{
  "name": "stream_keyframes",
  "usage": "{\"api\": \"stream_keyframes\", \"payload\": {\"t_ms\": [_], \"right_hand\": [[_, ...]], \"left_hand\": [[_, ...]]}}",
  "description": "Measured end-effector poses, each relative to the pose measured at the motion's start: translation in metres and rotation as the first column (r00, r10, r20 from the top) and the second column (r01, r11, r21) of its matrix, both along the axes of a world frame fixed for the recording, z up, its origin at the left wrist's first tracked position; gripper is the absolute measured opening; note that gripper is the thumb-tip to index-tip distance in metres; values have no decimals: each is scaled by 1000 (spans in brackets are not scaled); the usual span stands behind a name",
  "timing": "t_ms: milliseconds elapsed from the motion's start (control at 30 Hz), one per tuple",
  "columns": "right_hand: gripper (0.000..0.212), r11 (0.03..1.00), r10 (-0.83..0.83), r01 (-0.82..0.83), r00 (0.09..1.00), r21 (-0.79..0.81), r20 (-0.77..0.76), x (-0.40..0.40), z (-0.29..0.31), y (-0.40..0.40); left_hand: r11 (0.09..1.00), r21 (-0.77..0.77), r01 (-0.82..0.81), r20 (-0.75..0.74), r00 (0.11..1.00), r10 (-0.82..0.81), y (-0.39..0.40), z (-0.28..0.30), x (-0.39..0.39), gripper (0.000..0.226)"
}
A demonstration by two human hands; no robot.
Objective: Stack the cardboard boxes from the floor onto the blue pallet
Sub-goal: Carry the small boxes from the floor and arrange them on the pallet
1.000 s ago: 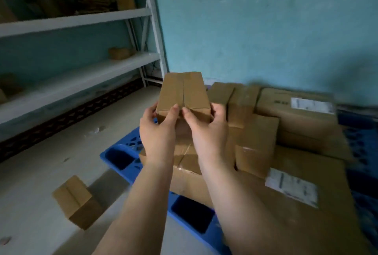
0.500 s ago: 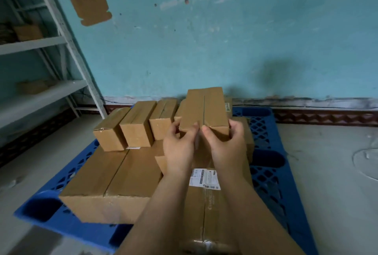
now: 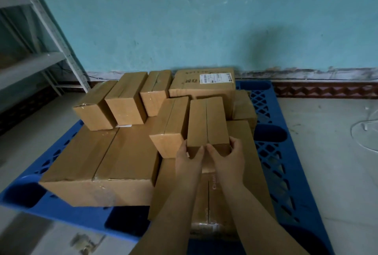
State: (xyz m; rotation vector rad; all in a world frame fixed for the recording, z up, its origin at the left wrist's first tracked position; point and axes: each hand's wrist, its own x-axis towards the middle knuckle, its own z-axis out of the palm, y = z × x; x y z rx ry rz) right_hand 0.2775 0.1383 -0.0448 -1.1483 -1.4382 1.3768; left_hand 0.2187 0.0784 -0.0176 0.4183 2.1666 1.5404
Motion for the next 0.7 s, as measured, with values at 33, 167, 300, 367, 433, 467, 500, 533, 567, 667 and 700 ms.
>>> {"api": "stream_keyframes", "payload": {"t_ms": [33,167,300,367,433,467,500,533,567,667,700], "right_hand": [[56,1000,0,0,1000,5,15,-5,2,4],[65,997,-55,46,989,66,138,-27,17,11],[80,931,-132,19,948,365,289,-56,46,-2],[82,862,-157,1,951,507,266,-80,65,-23],[79,831,-53,-47,985,554,163,-109,81,-59],[77,827,37,-99,992,553,123,-126,87,-83],[76,824,154,-175,985,538,83,-142,92,-109],[75,811,288,-265,957,521,39,-159,94,-137],[75,783,414,-358,910,509,4,-176,95,-167],[73,618,695,-636,716,463,56,-219,83,-258],[73,549,761,-714,642,436,94,-229,75,-290]], "left_hand": [[1000,15,-3,8,1000,3,0,2,-5,58],[994,105,14,12,1000,-16,-11,18,-31,50],[981,183,-62,-2,998,63,-58,36,-78,50],[963,220,-156,-24,986,166,-99,46,-111,47],[929,240,-280,-62,951,303,-154,53,-144,45],[906,246,-344,-72,926,371,-186,55,-159,45],[881,243,-406,-77,897,435,-219,55,-172,47],[851,237,-469,-82,863,499,-255,54,-184,47],[815,230,-531,-85,824,561,-292,51,-194,46],[676,189,-713,-96,671,735,-406,37,-207,45],[629,170,-758,-99,622,777,-444,30,-206,45]]}}
